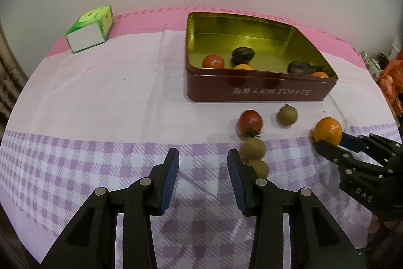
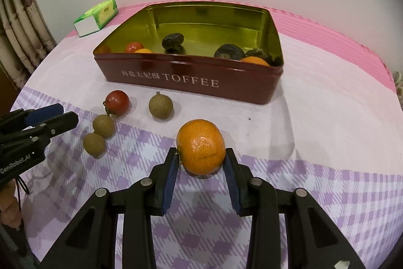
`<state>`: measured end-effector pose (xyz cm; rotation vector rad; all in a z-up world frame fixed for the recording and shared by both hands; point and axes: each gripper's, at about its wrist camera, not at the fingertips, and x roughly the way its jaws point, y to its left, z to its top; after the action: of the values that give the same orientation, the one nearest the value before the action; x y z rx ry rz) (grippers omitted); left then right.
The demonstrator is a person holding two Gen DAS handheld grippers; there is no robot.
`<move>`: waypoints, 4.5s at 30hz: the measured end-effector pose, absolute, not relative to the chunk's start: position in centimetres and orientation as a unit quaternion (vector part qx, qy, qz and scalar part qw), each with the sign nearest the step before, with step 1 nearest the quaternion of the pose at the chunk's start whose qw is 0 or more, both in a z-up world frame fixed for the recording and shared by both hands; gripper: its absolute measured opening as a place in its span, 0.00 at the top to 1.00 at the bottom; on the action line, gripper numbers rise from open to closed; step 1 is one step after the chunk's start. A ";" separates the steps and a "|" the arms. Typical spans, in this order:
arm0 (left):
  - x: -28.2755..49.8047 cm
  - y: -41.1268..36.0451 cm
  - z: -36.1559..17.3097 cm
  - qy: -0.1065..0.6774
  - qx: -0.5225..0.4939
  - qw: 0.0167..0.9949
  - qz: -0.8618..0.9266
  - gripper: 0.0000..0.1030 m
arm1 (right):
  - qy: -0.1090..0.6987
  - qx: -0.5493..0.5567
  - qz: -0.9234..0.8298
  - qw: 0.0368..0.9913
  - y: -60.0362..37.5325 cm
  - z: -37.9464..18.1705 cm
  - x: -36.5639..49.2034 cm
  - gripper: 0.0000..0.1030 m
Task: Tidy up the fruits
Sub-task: 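Grasp the tangerine with the right tool while the left tool grasps the orange, then grasp two small green-brown fruits with the left tool, then carry the held fruits into the tin with both tools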
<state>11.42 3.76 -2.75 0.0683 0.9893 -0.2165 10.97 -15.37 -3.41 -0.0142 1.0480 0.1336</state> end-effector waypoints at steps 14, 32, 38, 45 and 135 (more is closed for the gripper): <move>10.3 0.6 -2.6 0.478 0.045 0.867 -0.131 0.60 | 0.500 0.011 0.056 0.864 -16.4 -3.5 10.2 0.68; 11.4 -1.6 -5.2 0.495 0.058 0.858 -0.125 0.60 | 0.500 0.018 0.056 0.864 -16.6 -3.7 10.0 0.69; 11.4 -1.7 -5.5 0.492 0.063 0.859 -0.125 0.62 | 0.500 0.019 0.055 0.864 -16.7 -3.7 10.0 0.69; 11.3 -1.8 -5.5 0.487 0.064 0.862 -0.124 0.74 | 0.499 0.018 0.055 0.864 -16.7 -3.7 10.0 0.69; 22.3 -2.2 -0.5 0.444 0.065 0.886 -0.113 0.74 | 0.477 -0.001 0.064 0.876 -17.5 0.6 21.0 0.70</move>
<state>22.29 -2.16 -0.51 0.1355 0.9242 -0.2347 20.95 -17.54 0.61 -0.0025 0.9960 0.1327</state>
